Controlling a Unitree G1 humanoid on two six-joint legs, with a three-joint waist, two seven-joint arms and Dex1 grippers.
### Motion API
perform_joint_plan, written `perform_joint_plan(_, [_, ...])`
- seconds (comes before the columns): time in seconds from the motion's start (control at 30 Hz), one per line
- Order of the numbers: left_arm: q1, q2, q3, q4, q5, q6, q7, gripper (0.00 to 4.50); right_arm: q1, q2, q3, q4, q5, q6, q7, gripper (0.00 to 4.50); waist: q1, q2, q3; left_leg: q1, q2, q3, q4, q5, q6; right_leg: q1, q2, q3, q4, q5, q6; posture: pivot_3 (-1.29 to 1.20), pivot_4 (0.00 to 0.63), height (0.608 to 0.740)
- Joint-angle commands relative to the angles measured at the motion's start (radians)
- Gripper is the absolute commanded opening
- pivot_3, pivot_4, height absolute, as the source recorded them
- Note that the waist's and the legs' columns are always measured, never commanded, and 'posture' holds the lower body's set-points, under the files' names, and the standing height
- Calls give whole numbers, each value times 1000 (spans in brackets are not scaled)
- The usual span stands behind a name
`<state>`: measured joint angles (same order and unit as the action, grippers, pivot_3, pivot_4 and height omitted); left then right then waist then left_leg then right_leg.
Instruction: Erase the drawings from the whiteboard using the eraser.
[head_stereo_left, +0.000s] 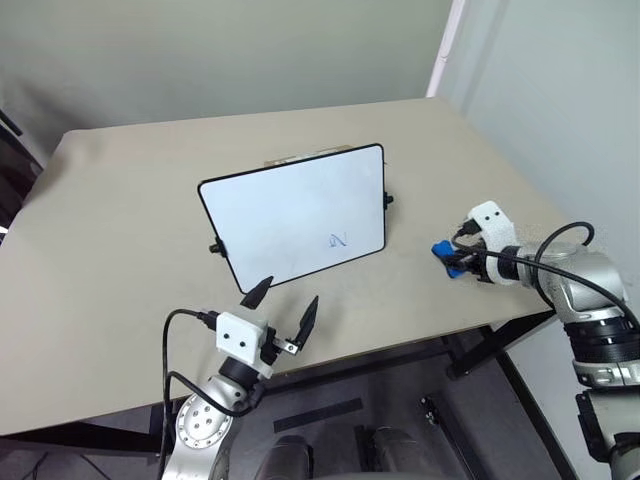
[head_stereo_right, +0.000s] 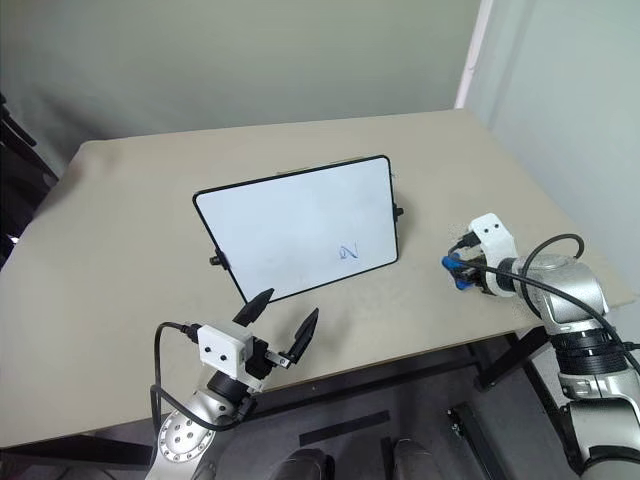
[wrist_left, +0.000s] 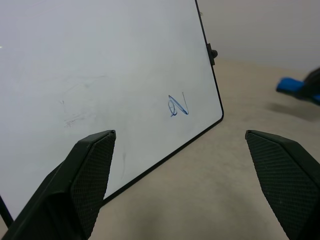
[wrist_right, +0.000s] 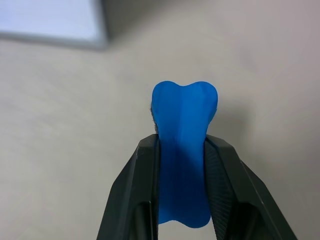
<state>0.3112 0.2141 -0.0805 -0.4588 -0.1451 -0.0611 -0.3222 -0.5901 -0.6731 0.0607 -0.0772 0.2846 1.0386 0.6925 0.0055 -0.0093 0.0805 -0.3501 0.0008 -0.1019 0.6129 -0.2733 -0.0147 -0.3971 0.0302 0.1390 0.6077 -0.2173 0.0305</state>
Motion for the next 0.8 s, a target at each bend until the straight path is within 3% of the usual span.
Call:
perform_joint_plan(0.03, [2,-2,3,-24,-2,-15,2,4500,-12,34,2,-114,31,-62,13,1246,-1,0,0,0,0,0,0,0,0,0,0,0,0,0,0,0,150,730])
perform_joint_plan(0.33, [8,-1,13,-38,-6,-12,6,4500,-130,221,115,28,-24,-187,-20,1246,-2,0,0,1,0,-1,1,1,1,-3,0,0,0,1,-3,0,150,730])
perform_joint_plan(0.47, [9,-1,13,-40,-7,-11,6,4500,-179,295,158,120,-59,-240,-35,1246,0,-1,-1,1,1,-2,0,1,1,-8,0,-1,0,6,-11,0,150,730])
perform_joint_plan(0.8, [33,-2,12,-66,-4,-12,12,4500,-179,379,236,202,-127,-307,-39,1246,-1,-2,-2,0,1,-1,0,-3,-1,-6,-1,-1,0,8,-13,0,150,730])
